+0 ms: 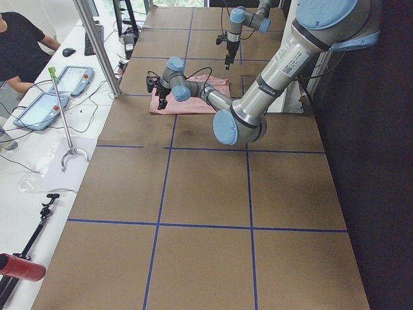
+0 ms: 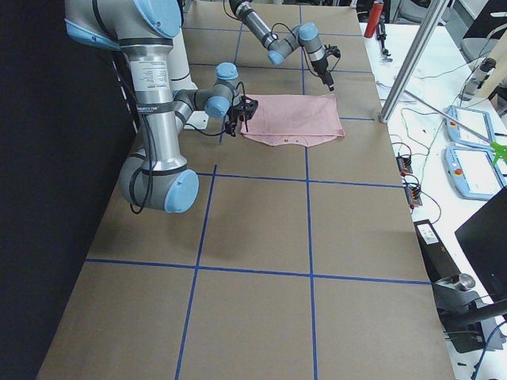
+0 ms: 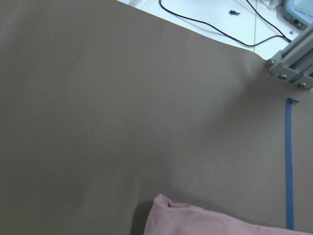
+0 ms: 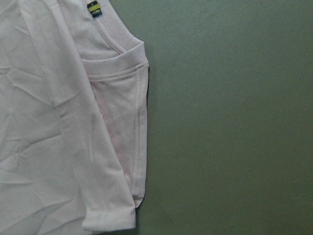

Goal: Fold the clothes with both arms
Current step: 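Lower both grippers to the shirt edge nearest the robot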

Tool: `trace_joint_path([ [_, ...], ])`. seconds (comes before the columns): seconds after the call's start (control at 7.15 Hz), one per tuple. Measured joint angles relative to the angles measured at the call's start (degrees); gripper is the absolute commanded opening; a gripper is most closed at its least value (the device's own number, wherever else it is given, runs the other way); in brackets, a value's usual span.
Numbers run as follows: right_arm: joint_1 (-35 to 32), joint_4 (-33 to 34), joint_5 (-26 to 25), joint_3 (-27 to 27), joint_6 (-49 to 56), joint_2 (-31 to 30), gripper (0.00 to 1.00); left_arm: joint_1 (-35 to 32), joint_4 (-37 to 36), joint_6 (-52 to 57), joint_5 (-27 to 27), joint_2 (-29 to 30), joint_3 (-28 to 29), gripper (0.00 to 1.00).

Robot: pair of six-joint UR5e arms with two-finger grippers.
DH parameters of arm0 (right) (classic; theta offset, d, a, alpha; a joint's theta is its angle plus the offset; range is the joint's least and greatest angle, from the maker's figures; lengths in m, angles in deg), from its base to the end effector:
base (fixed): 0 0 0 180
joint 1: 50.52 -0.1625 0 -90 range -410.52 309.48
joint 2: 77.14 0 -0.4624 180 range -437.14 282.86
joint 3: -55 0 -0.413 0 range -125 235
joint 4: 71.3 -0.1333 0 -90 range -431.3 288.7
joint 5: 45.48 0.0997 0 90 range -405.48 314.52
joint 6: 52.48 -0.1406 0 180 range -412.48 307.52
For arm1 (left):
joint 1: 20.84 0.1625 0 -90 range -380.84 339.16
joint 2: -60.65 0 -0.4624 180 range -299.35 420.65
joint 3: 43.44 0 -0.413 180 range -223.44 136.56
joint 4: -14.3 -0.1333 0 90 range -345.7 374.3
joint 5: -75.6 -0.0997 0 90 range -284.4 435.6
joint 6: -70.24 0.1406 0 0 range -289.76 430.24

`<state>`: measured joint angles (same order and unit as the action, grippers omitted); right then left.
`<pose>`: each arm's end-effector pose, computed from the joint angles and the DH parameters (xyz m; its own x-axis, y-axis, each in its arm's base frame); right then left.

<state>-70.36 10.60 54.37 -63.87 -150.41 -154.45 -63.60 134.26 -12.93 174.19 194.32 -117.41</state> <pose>-0.5092 -0.2999 0.3533 0.5739 0.3516 0.7397 -0.2937 0.9314 -0.2148 0.5522 -0.6636 0.2957 0.4594 -0.2647 -0.8479 0.5278 0.8491 0.0209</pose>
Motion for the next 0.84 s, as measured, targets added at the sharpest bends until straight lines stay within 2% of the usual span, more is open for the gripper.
trace_joint_path([
  [0.28, -0.7, 0.1, 0.0, 1.3, -0.1, 1.8, 1.00, 2.7, -12.4, -3.8, 1.3, -6.6, -17.3, 1.00],
  [0.42, -1.0, 0.2, 0.1, 2.1, -0.1, 3.0, 1.00, 5.6, -15.4, -8.9, 2.2, -10.1, -23.4, 1.00],
  [0.56, -1.3, 0.2, 0.1, 2.4, -0.2, 3.6, 1.00, 9.6, -16.5, -16.3, 2.0, -13.2, -27.5, 1.00],
  [0.84, -1.6, 0.1, 0.2, 2.4, -0.2, 3.8, 1.00, 19.3, -17.1, -30.2, -2.2, -17.1, -30.7, 1.00],
])
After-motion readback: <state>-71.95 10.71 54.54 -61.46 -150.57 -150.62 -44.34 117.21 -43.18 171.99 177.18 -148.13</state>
